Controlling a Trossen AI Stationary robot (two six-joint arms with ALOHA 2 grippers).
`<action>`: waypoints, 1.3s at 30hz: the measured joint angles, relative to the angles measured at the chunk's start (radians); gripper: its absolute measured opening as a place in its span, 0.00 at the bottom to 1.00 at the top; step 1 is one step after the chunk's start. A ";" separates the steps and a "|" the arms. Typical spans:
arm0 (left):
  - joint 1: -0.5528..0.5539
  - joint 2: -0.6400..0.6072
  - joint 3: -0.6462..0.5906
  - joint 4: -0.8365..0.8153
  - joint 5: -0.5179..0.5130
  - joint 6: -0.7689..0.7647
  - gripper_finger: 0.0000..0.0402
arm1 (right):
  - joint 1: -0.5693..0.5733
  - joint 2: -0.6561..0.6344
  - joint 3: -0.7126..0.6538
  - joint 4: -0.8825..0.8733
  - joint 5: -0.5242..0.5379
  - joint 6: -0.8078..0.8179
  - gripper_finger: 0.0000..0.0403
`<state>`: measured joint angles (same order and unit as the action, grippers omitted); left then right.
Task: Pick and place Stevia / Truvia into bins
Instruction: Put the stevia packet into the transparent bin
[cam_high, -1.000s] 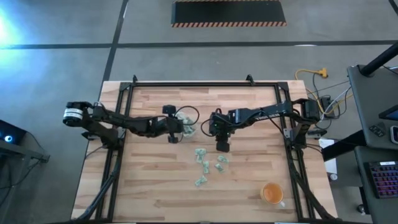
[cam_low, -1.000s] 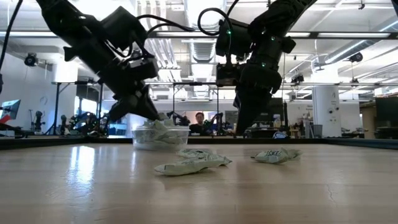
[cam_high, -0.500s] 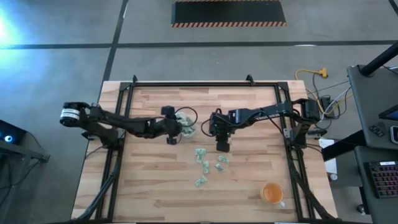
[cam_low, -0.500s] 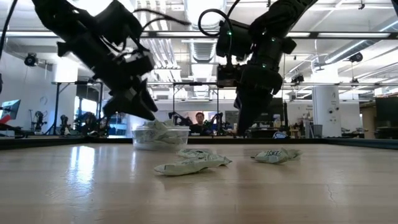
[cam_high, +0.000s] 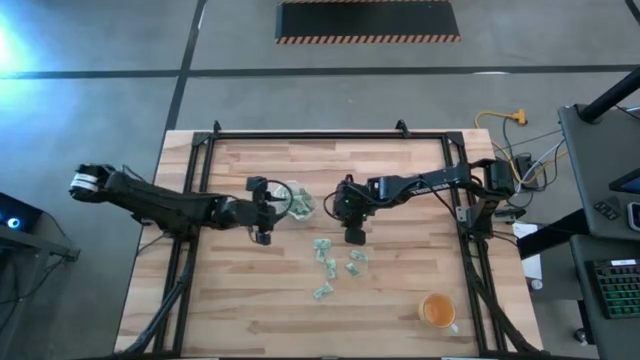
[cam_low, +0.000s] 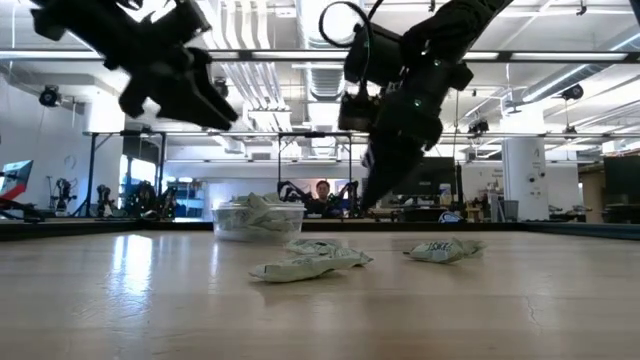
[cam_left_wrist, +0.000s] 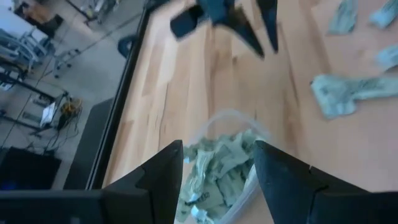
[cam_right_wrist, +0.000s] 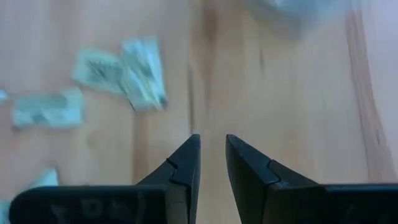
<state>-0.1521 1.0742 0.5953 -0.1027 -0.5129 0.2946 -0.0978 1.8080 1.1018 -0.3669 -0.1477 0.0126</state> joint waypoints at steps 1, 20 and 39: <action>-0.009 -0.020 0.000 -0.011 0.001 -0.002 0.45 | 0.002 0.000 -0.004 0.039 -0.010 -0.017 0.17; -0.058 -0.142 -0.039 -0.051 0.000 -0.028 0.45 | 0.073 0.113 -0.025 0.276 -0.116 -0.140 0.17; -0.058 -0.142 -0.039 -0.066 0.000 -0.029 0.45 | 0.067 0.163 -0.020 0.306 -0.116 -0.096 0.38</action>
<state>-0.2104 0.9325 0.5568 -0.1686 -0.5128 0.2653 -0.0309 1.9707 1.0819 -0.0610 -0.2640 -0.0835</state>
